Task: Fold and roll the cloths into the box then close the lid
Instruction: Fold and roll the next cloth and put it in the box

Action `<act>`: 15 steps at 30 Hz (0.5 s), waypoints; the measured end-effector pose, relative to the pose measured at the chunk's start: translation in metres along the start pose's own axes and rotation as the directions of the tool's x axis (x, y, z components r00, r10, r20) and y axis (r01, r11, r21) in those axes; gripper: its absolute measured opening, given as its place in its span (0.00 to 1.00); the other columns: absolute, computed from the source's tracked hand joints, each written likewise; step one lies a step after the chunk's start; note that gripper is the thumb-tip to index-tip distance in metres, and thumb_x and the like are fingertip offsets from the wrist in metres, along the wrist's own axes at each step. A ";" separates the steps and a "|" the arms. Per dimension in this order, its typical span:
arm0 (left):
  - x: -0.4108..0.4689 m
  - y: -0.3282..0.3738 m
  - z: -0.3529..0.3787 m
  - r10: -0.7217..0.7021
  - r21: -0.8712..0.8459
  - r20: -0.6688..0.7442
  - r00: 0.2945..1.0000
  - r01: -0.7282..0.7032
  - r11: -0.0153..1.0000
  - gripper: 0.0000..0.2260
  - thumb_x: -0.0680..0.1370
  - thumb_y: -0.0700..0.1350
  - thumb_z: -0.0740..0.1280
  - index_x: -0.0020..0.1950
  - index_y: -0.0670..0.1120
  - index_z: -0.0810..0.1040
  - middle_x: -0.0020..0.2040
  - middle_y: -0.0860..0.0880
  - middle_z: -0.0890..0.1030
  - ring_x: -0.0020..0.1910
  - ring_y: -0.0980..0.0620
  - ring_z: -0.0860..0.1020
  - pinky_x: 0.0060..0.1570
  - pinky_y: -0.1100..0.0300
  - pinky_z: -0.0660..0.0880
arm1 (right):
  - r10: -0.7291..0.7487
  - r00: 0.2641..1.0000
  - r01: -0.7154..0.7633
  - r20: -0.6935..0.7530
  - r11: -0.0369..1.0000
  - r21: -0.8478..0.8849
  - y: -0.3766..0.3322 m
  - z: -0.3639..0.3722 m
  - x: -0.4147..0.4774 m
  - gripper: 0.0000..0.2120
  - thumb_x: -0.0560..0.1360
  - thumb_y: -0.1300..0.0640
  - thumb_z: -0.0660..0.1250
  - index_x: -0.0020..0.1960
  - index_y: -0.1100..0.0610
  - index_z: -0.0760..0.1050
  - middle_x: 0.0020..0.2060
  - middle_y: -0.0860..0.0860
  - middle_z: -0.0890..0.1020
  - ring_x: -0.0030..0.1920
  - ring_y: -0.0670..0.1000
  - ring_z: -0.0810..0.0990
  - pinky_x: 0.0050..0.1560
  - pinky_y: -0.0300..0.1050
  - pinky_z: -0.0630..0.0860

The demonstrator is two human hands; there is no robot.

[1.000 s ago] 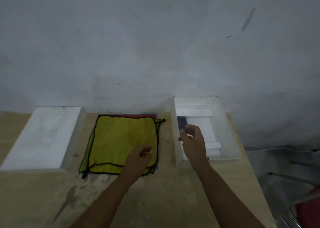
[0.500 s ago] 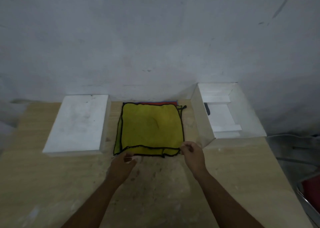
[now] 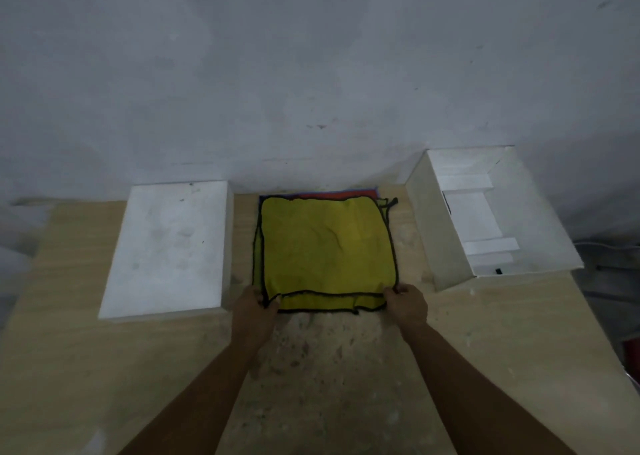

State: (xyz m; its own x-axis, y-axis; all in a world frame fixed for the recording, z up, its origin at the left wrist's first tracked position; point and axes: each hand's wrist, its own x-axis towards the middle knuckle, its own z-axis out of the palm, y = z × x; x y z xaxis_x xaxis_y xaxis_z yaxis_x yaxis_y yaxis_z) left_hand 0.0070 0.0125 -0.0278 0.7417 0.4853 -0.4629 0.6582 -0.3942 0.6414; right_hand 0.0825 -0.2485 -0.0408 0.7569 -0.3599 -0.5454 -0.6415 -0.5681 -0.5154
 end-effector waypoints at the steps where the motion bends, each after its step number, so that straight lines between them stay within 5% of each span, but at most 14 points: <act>1: 0.004 0.000 0.001 -0.016 0.012 0.001 1.000 0.016 1.000 0.15 0.75 0.48 0.70 0.55 0.42 0.73 0.47 0.47 0.76 0.46 0.46 0.76 0.41 0.56 0.71 | 0.001 1.000 -0.001 -0.015 1.000 0.000 0.000 0.000 0.003 0.22 0.76 0.49 0.66 0.64 0.62 0.74 0.59 0.61 0.79 0.59 0.63 0.76 0.60 0.54 0.73; 5: 0.020 0.004 0.004 -0.083 0.001 0.018 0.996 0.083 0.997 0.17 0.74 0.46 0.71 0.58 0.39 0.73 0.47 0.44 0.79 0.49 0.41 0.79 0.46 0.52 0.75 | -0.037 0.996 0.039 -0.084 0.999 0.026 -0.002 0.001 0.010 0.13 0.73 0.53 0.71 0.53 0.61 0.80 0.53 0.60 0.82 0.53 0.62 0.79 0.55 0.51 0.75; 11: 0.035 0.004 0.004 -0.127 -0.077 0.082 0.989 0.133 0.988 0.12 0.75 0.44 0.70 0.55 0.37 0.79 0.37 0.46 0.79 0.36 0.48 0.77 0.45 0.56 0.76 | -0.189 0.974 0.182 -0.124 0.981 -0.067 0.001 -0.001 0.013 0.08 0.75 0.58 0.67 0.49 0.61 0.81 0.47 0.61 0.84 0.47 0.62 0.80 0.47 0.49 0.75; 15: 0.035 0.004 0.001 -0.146 -0.193 0.122 0.982 0.167 0.967 0.11 0.75 0.49 0.70 0.51 0.42 0.80 0.46 0.43 0.82 0.47 0.43 0.80 0.49 0.51 0.77 | -0.170 0.966 0.171 -0.197 0.985 -0.009 -0.005 -0.010 0.010 0.11 0.76 0.58 0.65 0.51 0.64 0.79 0.44 0.61 0.81 0.48 0.63 0.79 0.44 0.46 0.70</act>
State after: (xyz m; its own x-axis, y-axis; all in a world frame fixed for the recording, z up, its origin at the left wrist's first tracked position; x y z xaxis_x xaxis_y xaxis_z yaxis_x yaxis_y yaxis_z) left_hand 0.0358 0.0275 -0.0422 0.6481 0.4388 -0.6224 0.7356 -0.1489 0.6609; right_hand 0.0945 -0.2568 -0.0372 0.8644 -0.3966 -0.3092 -0.5011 -0.6281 -0.5953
